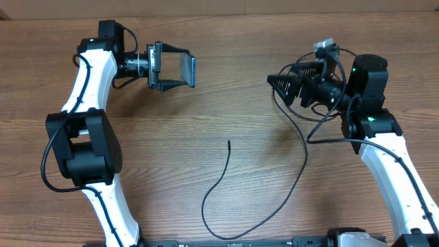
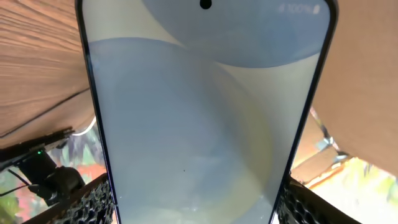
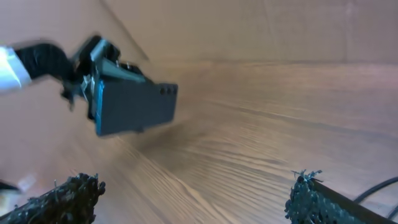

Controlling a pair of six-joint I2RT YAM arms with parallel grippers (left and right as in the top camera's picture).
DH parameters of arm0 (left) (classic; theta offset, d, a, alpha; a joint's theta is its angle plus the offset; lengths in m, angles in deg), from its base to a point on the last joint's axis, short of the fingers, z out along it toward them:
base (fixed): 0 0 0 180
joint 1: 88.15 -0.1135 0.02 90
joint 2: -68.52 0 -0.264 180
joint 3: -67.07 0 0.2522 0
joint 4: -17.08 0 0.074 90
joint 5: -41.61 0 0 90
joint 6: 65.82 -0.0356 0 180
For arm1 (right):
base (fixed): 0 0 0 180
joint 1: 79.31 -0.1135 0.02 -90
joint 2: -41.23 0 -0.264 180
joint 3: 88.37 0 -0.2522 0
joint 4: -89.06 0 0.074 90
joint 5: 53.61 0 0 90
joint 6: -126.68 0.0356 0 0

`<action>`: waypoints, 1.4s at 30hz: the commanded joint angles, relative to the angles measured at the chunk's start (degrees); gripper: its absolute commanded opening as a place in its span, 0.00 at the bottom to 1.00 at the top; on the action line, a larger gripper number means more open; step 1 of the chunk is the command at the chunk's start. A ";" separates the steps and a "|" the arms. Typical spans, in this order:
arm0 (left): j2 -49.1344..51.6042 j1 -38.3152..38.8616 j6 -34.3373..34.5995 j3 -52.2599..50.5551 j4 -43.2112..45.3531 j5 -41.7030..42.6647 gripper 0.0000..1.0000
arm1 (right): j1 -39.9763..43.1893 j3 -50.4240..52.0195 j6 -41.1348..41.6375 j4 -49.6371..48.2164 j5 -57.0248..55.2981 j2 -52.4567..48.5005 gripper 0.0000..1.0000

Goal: Plug charger to phone and switch on socket

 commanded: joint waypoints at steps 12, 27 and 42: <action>0.15 1.29 4.07 1.95 -0.13 -10.56 0.04 | -0.83 -1.57 34.97 -1.42 -2.95 -10.10 1.00; 0.15 2.67 6.21 1.95 -0.11 -14.03 0.04 | -3.37 -1.57 34.93 -3.34 -2.05 -10.47 1.00; 0.15 5.01 10.93 1.95 -0.11 -23.02 0.04 | -11.30 -1.57 34.88 -4.61 -7.17 -10.47 1.00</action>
